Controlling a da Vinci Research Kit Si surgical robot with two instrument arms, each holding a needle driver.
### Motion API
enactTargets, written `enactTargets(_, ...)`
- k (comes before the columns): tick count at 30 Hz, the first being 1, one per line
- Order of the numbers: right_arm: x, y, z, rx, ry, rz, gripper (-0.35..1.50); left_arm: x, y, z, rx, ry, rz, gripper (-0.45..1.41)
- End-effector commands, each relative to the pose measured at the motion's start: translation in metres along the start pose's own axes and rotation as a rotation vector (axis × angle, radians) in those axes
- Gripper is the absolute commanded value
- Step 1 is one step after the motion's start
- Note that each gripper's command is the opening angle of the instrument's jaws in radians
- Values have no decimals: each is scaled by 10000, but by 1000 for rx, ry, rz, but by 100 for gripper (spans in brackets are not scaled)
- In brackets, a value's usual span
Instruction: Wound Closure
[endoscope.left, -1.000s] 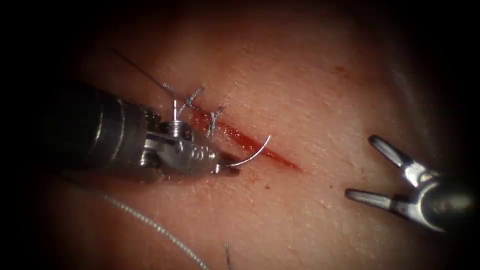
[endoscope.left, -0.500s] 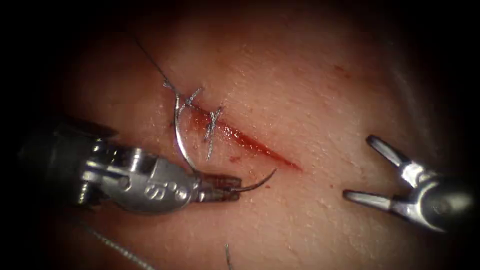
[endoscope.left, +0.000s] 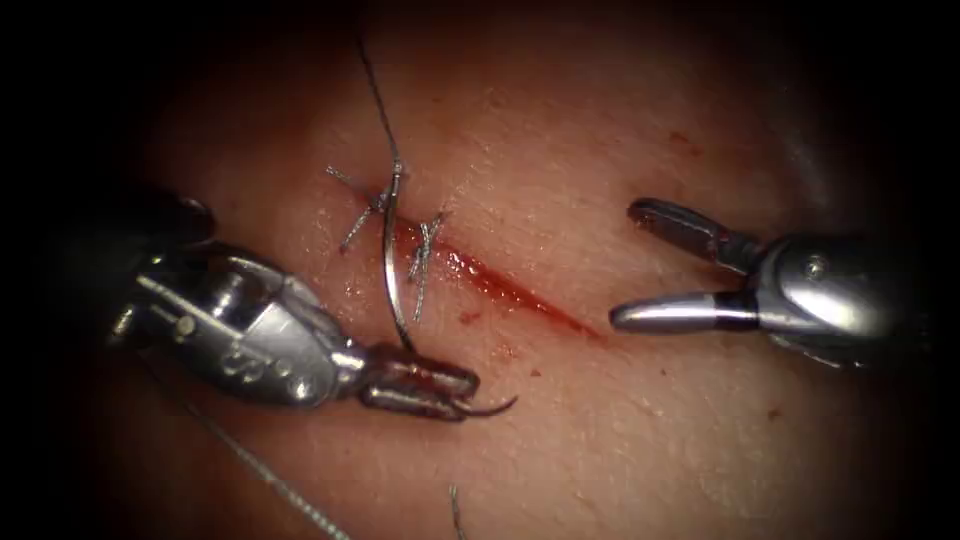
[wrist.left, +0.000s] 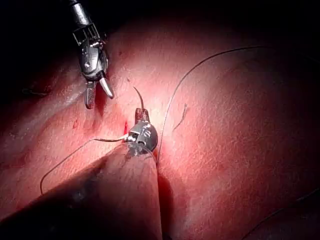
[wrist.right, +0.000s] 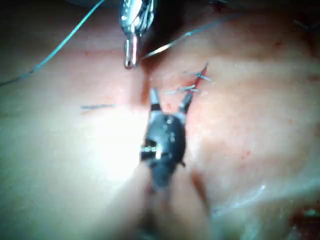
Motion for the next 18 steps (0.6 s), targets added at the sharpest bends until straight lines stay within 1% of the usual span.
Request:
enactTargets(1,-6,3,19,28,0,45,106,-3,2,9,-7,19,29,-45)
enactTargets(7,-20,17,48,131,-14,226,101,-1,-12,7,1,96,149,-45)
enactTargets(9,-24,19,55,148,-19,258,99,-2,-13,4,5,92,183,-45)
enactTargets(12,-26,19,66,172,1,298,99,-6,-13,3,6,91,204,-45)
enactTargets(16,-23,16,77,223,34,333,99,-11,-11,4,5,93,228,-45)
enactTargets(18,-21,15,79,229,38,333,99,-14,-8,5,-2,92,237,-45)
